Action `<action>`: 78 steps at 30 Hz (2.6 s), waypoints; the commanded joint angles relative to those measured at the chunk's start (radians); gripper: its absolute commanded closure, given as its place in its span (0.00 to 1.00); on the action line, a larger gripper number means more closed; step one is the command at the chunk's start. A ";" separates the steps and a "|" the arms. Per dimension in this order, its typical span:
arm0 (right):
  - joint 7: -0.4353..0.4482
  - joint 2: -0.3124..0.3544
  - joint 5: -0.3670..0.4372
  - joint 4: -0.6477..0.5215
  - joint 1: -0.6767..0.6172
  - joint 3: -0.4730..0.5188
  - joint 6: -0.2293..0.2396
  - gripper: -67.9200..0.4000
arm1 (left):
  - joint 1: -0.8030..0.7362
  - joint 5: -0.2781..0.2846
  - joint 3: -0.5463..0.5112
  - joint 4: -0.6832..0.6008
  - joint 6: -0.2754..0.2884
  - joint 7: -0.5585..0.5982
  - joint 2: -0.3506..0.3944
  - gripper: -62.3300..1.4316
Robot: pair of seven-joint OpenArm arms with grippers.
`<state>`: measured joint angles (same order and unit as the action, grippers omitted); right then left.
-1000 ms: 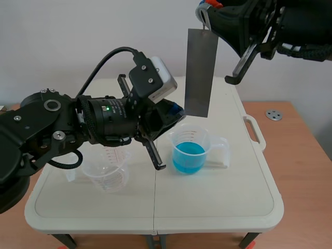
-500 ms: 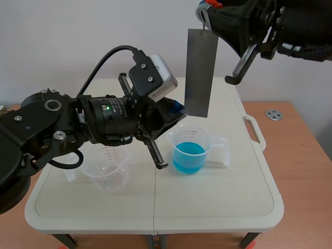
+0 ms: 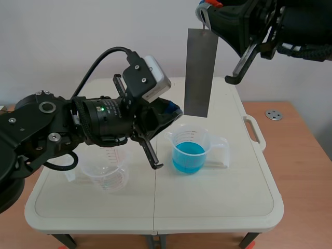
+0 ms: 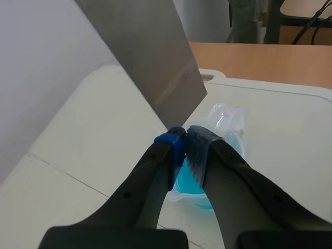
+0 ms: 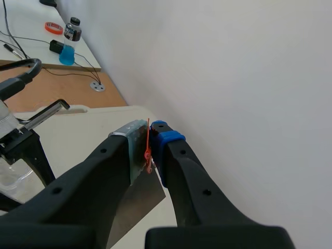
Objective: Hold the metal plate by the orange handle, dip it into the blue solution, take it out and point at it, then put the plate back in the beaker on the left.
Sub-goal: 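Lower the plate into the blue solution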
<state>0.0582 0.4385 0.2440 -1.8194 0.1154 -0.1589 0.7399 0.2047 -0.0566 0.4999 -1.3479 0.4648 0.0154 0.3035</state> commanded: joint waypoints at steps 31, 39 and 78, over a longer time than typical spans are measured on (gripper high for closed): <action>0.138 0.007 -0.054 0.083 0.006 0.003 0.006 0.98 | -0.756 0.151 -0.680 -0.391 -0.006 0.285 0.282 0.90; 0.217 -0.001 -0.109 0.146 0.006 0.000 0.006 0.98 | -0.959 0.187 -0.852 -0.404 -0.006 0.382 0.253 0.90; 0.417 -0.167 -0.417 0.484 0.027 -0.056 0.006 0.98 | -1.088 0.164 -1.017 -0.404 -0.006 0.403 0.008 0.90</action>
<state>0.4492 0.2707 -0.1791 -1.3304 0.1165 -0.2119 0.7391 -0.8810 0.0982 -0.5121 -1.7370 0.4641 0.4015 0.3054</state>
